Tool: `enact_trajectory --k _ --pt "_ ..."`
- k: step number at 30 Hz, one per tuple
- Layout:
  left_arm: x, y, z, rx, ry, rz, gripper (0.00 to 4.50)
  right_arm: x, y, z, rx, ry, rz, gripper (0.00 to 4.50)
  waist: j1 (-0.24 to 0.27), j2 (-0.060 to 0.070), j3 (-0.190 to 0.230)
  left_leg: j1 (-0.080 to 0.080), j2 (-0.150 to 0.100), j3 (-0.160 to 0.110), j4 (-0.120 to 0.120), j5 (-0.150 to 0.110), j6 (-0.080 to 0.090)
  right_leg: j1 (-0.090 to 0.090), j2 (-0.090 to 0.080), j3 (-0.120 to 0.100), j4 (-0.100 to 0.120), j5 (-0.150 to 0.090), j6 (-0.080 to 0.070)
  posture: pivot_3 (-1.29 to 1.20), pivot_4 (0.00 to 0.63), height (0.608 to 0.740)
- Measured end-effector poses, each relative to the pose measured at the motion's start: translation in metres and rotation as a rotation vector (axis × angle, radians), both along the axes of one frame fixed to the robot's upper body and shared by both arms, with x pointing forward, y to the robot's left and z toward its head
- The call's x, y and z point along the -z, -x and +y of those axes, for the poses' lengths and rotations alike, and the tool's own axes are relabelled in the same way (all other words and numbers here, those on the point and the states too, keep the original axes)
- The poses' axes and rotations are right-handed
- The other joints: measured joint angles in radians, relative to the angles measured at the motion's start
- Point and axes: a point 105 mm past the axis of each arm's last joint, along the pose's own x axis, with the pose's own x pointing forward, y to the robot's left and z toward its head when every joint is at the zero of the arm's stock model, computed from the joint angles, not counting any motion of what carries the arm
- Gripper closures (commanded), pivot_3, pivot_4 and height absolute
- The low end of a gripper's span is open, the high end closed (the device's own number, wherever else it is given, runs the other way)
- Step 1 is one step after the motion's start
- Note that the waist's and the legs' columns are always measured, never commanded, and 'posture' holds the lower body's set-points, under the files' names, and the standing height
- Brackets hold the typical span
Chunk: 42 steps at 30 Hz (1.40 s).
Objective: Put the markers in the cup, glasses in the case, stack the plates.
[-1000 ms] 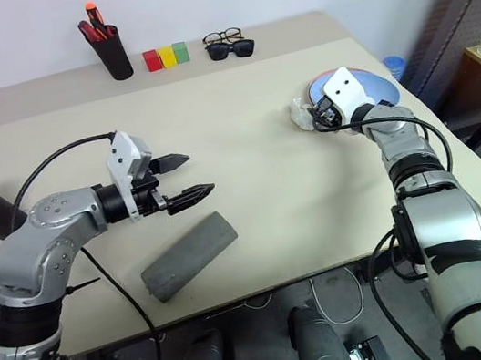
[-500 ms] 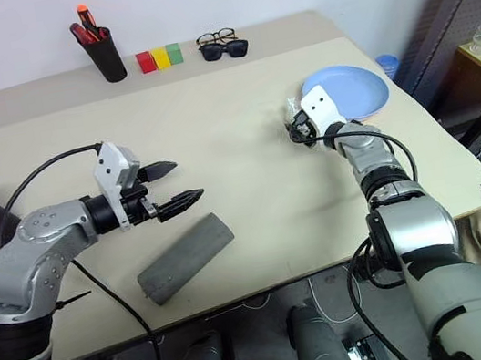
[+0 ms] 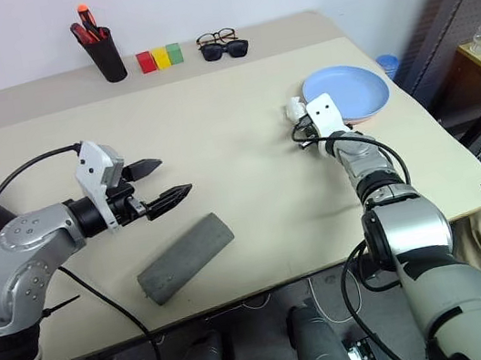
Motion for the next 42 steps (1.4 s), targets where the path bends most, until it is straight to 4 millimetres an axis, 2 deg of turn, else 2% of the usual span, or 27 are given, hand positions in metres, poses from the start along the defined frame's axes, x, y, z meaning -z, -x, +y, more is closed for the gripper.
enact_trajectory --k 8,16,19,24,32,36,39,42 --pt "0.0 -0.001 -0.003 0.006 0.009 -0.002 0.0 -0.003 0.001 -0.01 0.021 0.006 -0.008 4.47 0.0 0.0 0.0 0.0 0.0 0.0 0.0 0.0 0.0 0.0 0.0 0.0 0.0 0.0 0.0 0.0 0.15 0.74" --pt "-0.001 -0.003 -0.011 0.031 0.019 -0.012 0.0 -0.007 0.002 -0.004 -0.037 -0.021 -0.02 4.47 0.0 0.0 0.0 0.0 0.0 0.0 0.0 0.0 0.0 0.0 0.0 0.0 0.0 0.0 0.0 0.0 0.15 0.74" --pt "0.001 -0.003 -0.013 0.036 0.019 -0.004 0.0 -0.006 0.002 -0.001 -0.064 -0.03 -0.012 3.64 0.0 0.0 0.0 0.0 0.0 0.0 0.0 0.0 0.0 0.0 0.0 0.0 0.0 0.0 0.0 0.0 0.15 0.74" --pt "0.001 -0.003 -0.012 0.033 0.017 -0.006 0.0 -0.005 0.003 0.004 -0.091 -0.046 -0.008 1.24 0.0 0.0 0.0 0.0 0.0 0.0 0.0 0.0 0.0 0.0 0.0 0.0 0.0 0.0 0.0 0.0 0.15 0.74" --pt "0.001 -0.003 -0.01 0.022 0.012 -0.009 0.0 0.002 0.003 0.011 -0.085 -0.061 0.001 1.24 0.0 0.0 0.0 0.0 0.0 0.0 0.0 0.0 0.0 0.0 0.0 0.0 0.0 0.0 0.0 0.0 0.15 0.74" --pt "0.003 -0.001 -0.006 0.002 0.005 -0.004 0.0 0.007 0.004 0.008 -0.053 -0.072 0.015 1.24 0.0 0.0 0.0 0.0 0.0 0.0 0.0 0.0 0.0 0.0 0.0 0.0 0.0 0.0 0.0 0.0 0.15 0.74" --pt "0.001 0.001 -0.002 -0.016 0.005 -0.013 0.0 0.007 0.003 0.004 -0.015 -0.079 0.014 2.1 0.001 0.0 0.0 0.0 0.0 0.0 0.0 0.0 0.0 0.0 0.0 0.0 0.0 0.0 0.0 0.0 0.15 0.74" --pt "-0.001 0.001 -0.001 -0.024 0.006 -0.022 0.0 0.009 0.003 0.002 0.008 -0.082 0.023 3.64 0.001 0.0 0.0 0.0 0.0 0.0 0.0 0.0 0.0 0.001 0.0 0.0 0.0 0.0 0.0 0.0 0.15 0.74"
